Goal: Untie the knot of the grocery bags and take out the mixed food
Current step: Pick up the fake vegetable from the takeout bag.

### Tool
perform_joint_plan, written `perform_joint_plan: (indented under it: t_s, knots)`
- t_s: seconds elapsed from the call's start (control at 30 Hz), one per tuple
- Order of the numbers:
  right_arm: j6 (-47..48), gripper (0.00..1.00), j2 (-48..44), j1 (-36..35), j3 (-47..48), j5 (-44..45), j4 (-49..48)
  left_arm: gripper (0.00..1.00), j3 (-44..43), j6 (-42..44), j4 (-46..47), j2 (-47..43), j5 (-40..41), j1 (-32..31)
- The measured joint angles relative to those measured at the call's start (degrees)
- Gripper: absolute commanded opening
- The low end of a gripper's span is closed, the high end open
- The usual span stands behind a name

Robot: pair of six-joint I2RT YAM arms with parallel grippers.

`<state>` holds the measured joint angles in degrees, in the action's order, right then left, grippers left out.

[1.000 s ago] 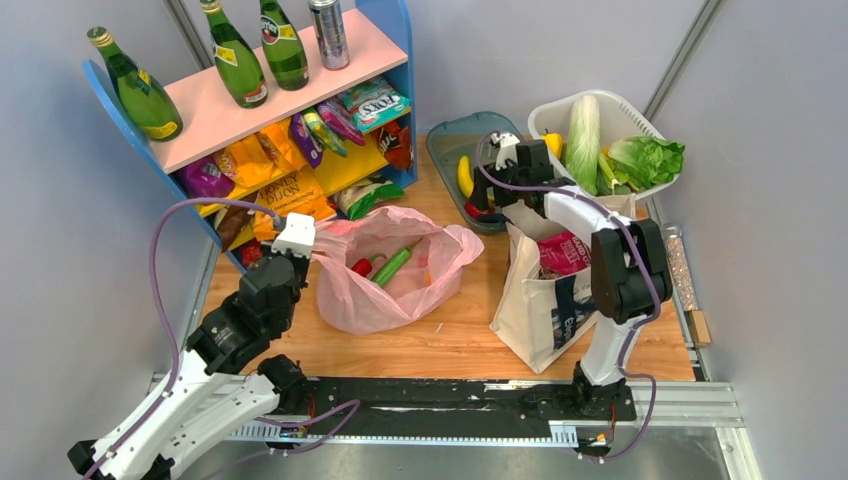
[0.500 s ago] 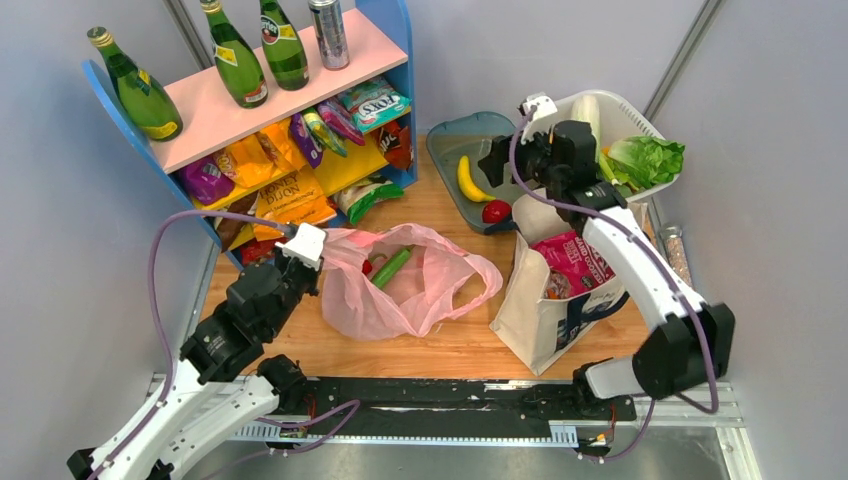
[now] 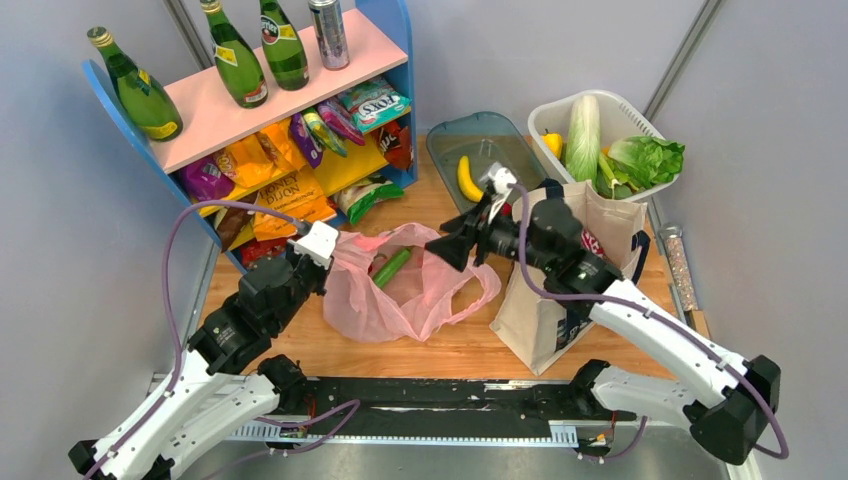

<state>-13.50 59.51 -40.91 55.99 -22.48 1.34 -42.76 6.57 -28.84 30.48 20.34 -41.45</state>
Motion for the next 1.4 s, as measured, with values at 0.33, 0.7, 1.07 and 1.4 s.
perform_joint_plan:
  t_s: [0.33,0.7,1.07,1.4]
  knots:
    - [-15.6,0.58,11.9,-14.3,-8.7,10.1,-6.4,0.00,0.0,0.1,0.0,0.0,-2.5,0.0]
    - [-16.8,0.58,29.9,-22.2,-9.0,16.6,-10.2,0.66,-0.1,0.7,-0.2,-1.5,-7.4,0.0]
    - [-16.9,0.54,29.8,-23.8,-12.2,17.1,-11.0,0.94,-21.0,-2.8,-1.9,8.9,-19.2,0.0]
    - [-17.1,0.63,22.0,-23.8,-19.0,19.4,-11.5,1.00,-21.1,-0.6,-3.6,26.9,-31.4,0.0]
